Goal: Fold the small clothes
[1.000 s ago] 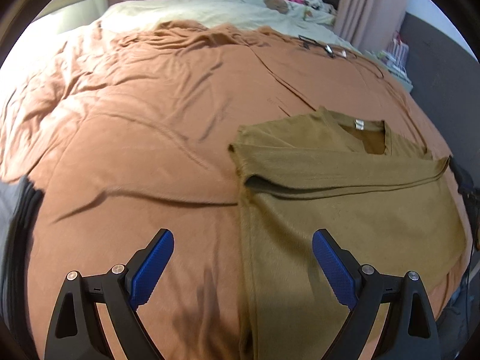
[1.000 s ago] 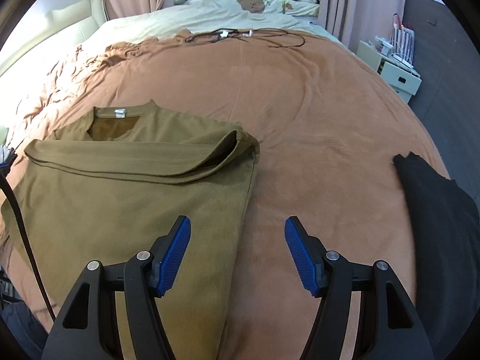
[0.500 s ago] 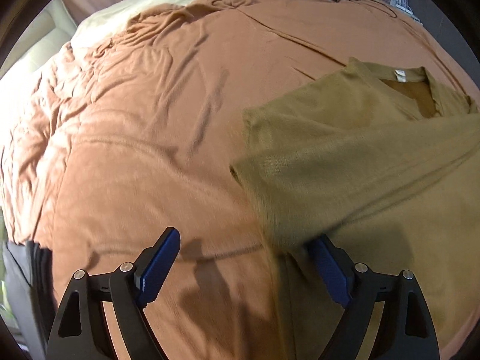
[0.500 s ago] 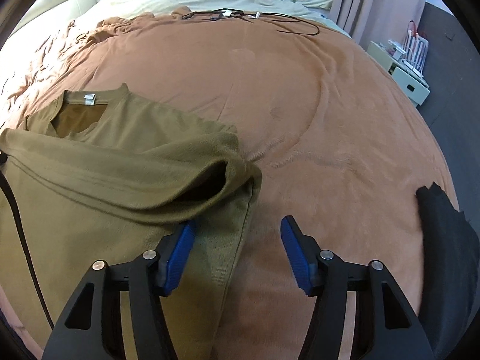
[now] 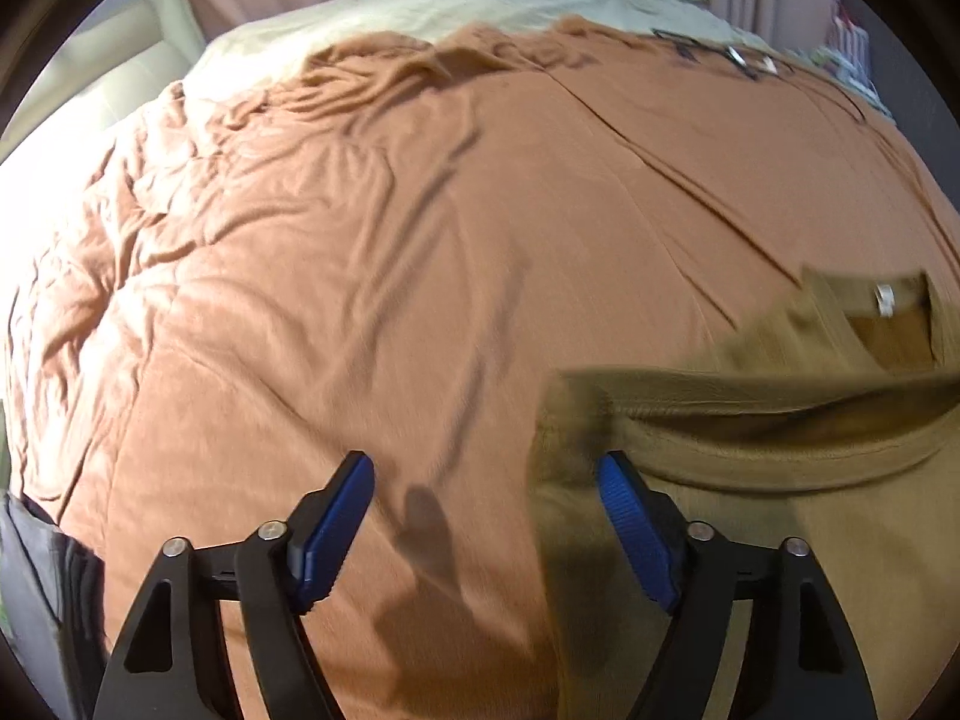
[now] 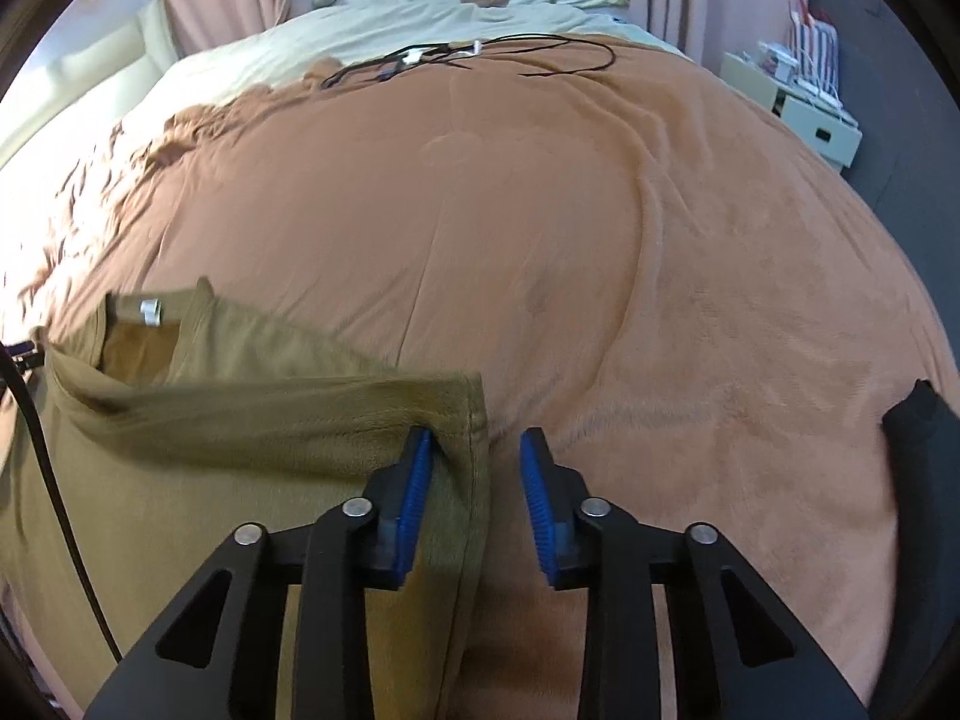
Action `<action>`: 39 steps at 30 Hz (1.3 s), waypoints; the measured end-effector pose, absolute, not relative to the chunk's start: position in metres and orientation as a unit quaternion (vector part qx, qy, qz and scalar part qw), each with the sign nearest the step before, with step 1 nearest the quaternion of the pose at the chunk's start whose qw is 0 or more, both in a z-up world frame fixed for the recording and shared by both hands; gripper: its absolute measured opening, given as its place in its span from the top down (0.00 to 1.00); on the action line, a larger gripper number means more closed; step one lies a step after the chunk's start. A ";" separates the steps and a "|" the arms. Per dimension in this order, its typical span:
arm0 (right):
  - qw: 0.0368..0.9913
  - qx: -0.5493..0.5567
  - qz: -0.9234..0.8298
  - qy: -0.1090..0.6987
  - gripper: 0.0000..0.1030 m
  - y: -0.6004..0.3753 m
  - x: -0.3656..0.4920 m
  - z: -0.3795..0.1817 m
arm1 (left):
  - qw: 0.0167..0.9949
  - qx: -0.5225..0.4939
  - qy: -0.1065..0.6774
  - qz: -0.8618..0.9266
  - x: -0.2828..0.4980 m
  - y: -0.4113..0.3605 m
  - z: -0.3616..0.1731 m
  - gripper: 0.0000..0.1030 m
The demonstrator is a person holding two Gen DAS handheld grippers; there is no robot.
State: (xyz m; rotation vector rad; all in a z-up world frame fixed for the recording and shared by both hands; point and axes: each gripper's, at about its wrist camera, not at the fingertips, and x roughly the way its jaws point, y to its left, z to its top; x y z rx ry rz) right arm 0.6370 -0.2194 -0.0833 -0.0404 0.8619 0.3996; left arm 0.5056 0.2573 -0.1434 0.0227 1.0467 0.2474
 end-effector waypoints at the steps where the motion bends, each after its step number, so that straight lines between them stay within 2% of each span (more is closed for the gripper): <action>1: 0.889 -0.012 0.194 0.415 0.80 -0.220 0.639 -0.084 | 0.862 -0.002 0.492 0.124 0.507 0.262 -0.140 0.29; 4: 0.886 0.013 0.202 0.417 0.85 -0.226 0.642 -0.086 | 0.872 -0.049 0.473 0.116 0.506 0.274 -0.129 0.29; 8: 0.877 0.046 0.223 0.422 0.85 -0.236 0.645 -0.085 | 0.871 -0.093 0.476 0.078 0.505 0.281 -0.128 0.29; 13: 0.866 0.063 0.255 0.426 0.85 -0.243 0.644 -0.087 | 0.863 -0.096 0.492 0.058 0.507 0.277 -0.143 0.31; 15: 0.864 0.058 0.254 0.432 0.85 -0.244 0.646 -0.090 | 0.858 -0.104 0.500 0.054 0.509 0.276 -0.151 0.38; 18: 0.866 0.055 0.246 0.433 0.85 -0.243 0.651 -0.091 | 0.850 -0.137 0.506 0.040 0.512 0.277 -0.159 0.61; 19: 0.868 0.057 0.245 0.427 0.85 -0.244 0.651 -0.090 | 0.850 -0.141 0.507 0.035 0.511 0.276 -0.159 0.71; 20: 0.872 0.056 0.243 0.420 0.94 -0.243 0.649 -0.087 | 0.852 -0.135 0.505 0.034 0.510 0.273 -0.157 0.81; 22: 0.879 0.050 0.238 0.409 0.98 -0.244 0.646 -0.082 | 0.858 -0.107 0.500 0.048 0.508 0.266 -0.148 0.92; 39: 0.920 0.031 0.205 0.333 0.99 -0.231 0.607 -0.034 | 0.903 -0.088 0.415 0.068 0.503 0.269 -0.076 0.95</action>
